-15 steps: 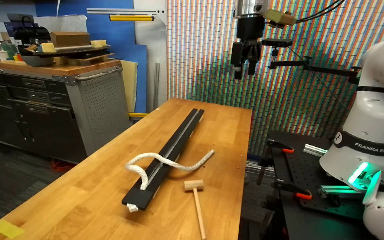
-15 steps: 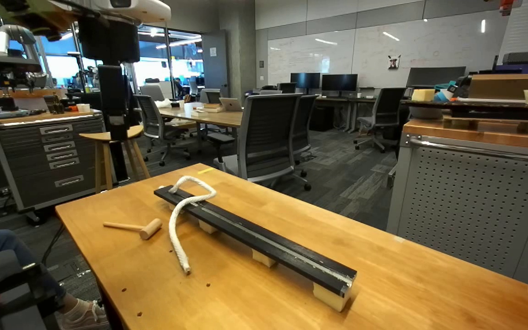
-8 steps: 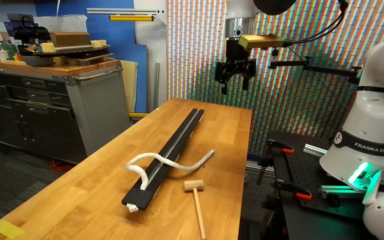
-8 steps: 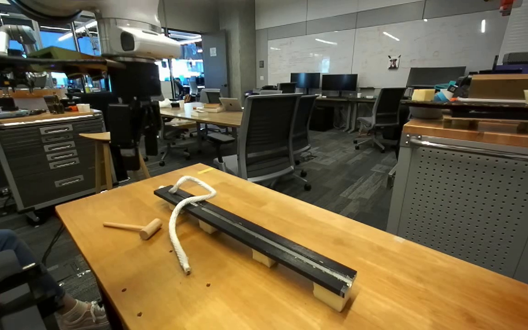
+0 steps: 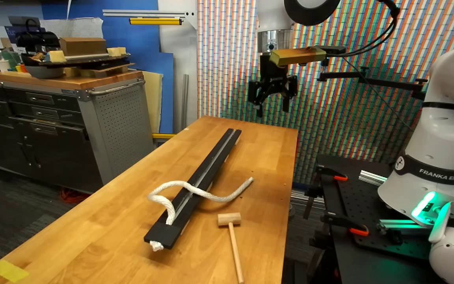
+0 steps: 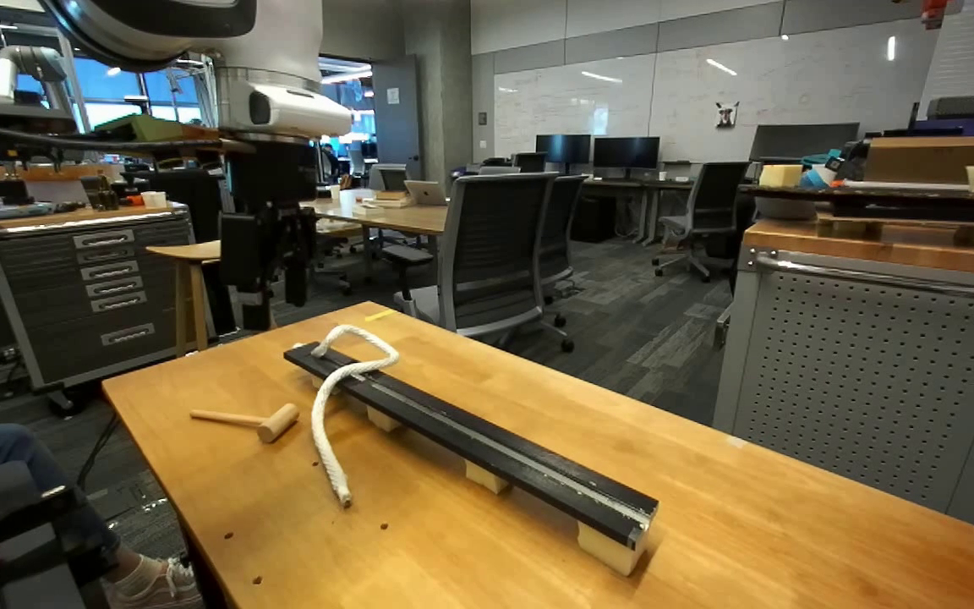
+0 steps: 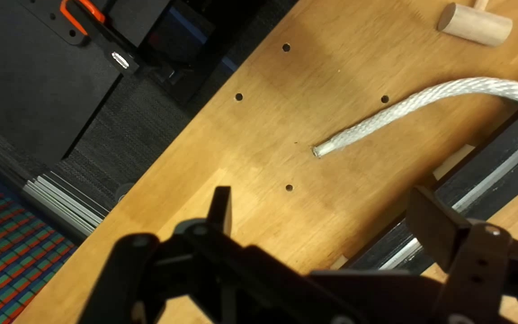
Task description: Place the white rope across the black thing
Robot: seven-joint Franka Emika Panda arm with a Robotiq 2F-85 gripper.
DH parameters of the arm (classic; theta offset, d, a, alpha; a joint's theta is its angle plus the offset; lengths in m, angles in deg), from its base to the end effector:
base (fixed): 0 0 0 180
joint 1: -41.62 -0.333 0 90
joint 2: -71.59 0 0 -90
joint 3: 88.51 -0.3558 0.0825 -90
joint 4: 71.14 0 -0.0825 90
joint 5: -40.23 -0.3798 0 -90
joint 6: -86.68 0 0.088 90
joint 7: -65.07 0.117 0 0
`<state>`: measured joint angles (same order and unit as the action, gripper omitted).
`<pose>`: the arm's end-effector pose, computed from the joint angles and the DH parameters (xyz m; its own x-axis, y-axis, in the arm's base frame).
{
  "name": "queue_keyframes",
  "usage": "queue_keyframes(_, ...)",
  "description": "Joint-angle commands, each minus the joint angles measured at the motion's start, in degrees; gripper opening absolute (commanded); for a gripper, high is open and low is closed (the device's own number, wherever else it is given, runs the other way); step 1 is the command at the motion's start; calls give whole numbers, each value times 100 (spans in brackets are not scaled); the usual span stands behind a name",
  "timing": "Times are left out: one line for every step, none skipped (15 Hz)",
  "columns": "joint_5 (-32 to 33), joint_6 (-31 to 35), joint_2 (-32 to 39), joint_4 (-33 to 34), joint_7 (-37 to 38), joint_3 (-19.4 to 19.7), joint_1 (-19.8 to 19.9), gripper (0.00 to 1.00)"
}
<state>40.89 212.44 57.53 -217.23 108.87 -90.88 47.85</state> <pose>0.4047 -0.0278 0.3792 0.6739 -0.7359 -0.0662 -0.7305 -0.6770 0.0892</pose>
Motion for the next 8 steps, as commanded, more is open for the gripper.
queue_keyframes(8, -26, 1, 15, 4, 29, -28, 100)
queue_keyframes(8, -37, 1, 18, 5, 29, -28, 100)
queue_keyframes(8, -43, 1, 18, 5, 30, -29, 100)
queue_keyframes(-83, 94, 73, 16, 184, 57, 14, 100)
queue_keyframes(-213, 247, 173, 1, 331, 89, 27, 100)
queue_keyframes(-377, 428, 290, -15, 476, 124, 17, 100)
queue_keyframes(-499, 605, 380, -41, 558, 145, -2, 100)
queue_keyframes(-653, 834, 518, -60, 678, 159, -24, 100)
